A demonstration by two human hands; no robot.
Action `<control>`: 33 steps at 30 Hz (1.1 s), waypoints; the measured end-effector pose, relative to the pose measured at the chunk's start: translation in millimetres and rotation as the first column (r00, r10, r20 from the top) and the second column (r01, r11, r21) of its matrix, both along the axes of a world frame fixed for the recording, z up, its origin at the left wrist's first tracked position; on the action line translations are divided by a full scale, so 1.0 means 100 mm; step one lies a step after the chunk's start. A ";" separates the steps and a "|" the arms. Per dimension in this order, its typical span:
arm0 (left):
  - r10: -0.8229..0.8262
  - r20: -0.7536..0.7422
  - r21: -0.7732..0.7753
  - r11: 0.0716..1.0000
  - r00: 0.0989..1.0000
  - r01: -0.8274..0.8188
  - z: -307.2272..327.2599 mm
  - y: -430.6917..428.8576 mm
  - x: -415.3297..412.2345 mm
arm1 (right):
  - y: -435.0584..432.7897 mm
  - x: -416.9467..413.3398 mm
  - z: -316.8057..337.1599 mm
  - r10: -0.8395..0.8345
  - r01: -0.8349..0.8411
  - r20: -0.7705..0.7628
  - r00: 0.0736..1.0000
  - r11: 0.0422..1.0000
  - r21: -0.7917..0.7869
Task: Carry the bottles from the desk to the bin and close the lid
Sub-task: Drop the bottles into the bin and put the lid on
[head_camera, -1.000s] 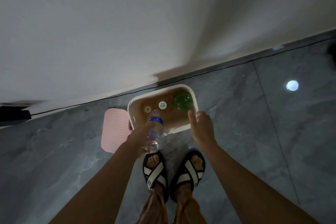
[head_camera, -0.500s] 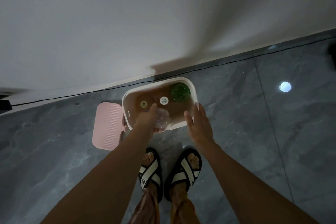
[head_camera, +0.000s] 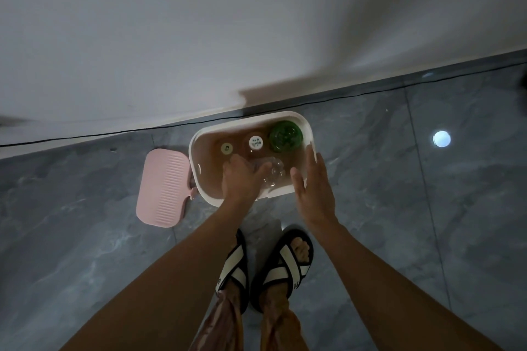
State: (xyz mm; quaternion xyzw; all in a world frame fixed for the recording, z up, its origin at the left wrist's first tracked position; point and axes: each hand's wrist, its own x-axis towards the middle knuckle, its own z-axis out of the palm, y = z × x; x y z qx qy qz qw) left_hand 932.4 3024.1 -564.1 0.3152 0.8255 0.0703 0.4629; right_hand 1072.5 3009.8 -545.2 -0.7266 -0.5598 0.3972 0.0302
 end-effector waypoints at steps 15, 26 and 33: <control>-0.003 0.012 0.535 0.845 1.000 -0.004 0.30 -0.57 -0.28 | 0.01 -0.08 0.04 0.024 -0.036 0.162 0.986 0.997 0.068; 0.754 0.041 -0.066 0.657 0.656 -0.751 -0.44 -1.40 -1.23 | -0.39 -1.04 0.08 0.537 -0.536 0.098 0.838 0.779 0.325; 0.930 0.266 -0.311 0.333 0.254 -0.890 -1.07 -1.24 -1.25 | -0.34 -1.49 -0.30 0.667 -0.684 0.212 0.714 0.600 0.415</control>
